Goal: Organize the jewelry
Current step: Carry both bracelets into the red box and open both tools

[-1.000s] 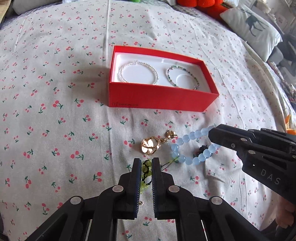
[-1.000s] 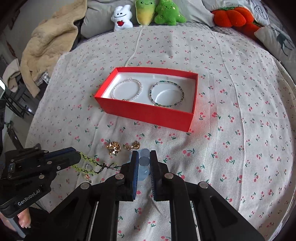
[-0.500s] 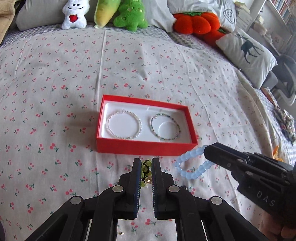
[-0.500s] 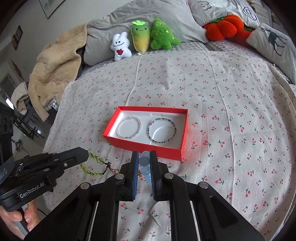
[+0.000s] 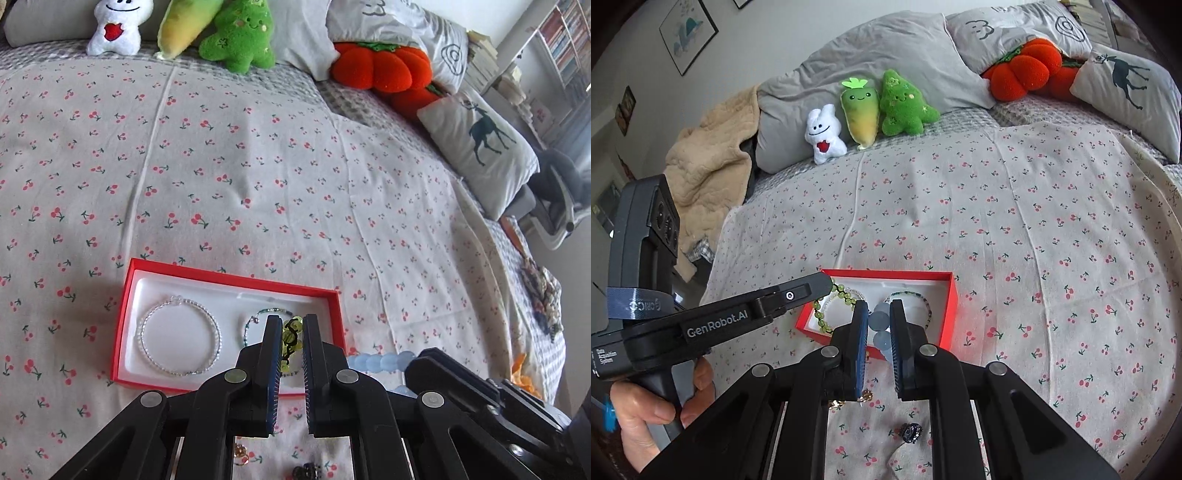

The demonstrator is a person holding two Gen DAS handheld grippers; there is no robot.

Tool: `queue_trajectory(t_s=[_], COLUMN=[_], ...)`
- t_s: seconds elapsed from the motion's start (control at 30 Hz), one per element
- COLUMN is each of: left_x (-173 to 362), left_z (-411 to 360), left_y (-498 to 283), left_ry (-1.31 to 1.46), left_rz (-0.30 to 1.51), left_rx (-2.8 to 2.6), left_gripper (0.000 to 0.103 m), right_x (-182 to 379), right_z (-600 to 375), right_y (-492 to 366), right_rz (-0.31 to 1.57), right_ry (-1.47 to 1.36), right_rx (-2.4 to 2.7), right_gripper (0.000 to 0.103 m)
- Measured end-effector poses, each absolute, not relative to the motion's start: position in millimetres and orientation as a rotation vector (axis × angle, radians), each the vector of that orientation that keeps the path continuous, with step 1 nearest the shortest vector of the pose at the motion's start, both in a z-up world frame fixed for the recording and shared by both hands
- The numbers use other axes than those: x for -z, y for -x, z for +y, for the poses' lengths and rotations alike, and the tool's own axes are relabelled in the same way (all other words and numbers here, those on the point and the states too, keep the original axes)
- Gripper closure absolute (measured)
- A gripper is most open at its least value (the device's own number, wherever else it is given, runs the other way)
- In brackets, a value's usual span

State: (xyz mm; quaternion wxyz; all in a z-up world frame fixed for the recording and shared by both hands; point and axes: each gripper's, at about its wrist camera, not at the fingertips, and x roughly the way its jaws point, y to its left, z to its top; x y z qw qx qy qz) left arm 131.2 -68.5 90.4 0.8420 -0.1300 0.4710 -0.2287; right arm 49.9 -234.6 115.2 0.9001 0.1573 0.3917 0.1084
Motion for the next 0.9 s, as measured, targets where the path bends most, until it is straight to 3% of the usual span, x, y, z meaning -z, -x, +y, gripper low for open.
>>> queue_trajectory(t_s=[0.5,0.57,0.7,0.9], left_x=[-29.1,-28.9,-34.1,-41.4], left_z=[-36.3,-34.7,-28.9,-16.4], left_y=[-162.1,-159.3,-146.0,-114.8], left_ry=[0.241,0.225,0.195,0.164], left_rz=[1.018,1.031,1.043,1.082], left_rx=[0.341,0.335,0.308,0.273], left_gripper=[0.094,0.079,0.069,0.042], right_x=[-97.4,-94.7,-90.7,-93.1], right_z=[-225.0,-220.1,-208.2,-189.0], right_y=[-79.4,-82.5,-87.5,-92.8], right_rz=[0.831,0.838,0.848,0.824], right_ry=[-0.328,-0.317,-0.274,-0.246], right_rx=[-0.219,-0.219,-0.211,-0.243], right_gripper=[0.091,0.091,0.091,0.09])
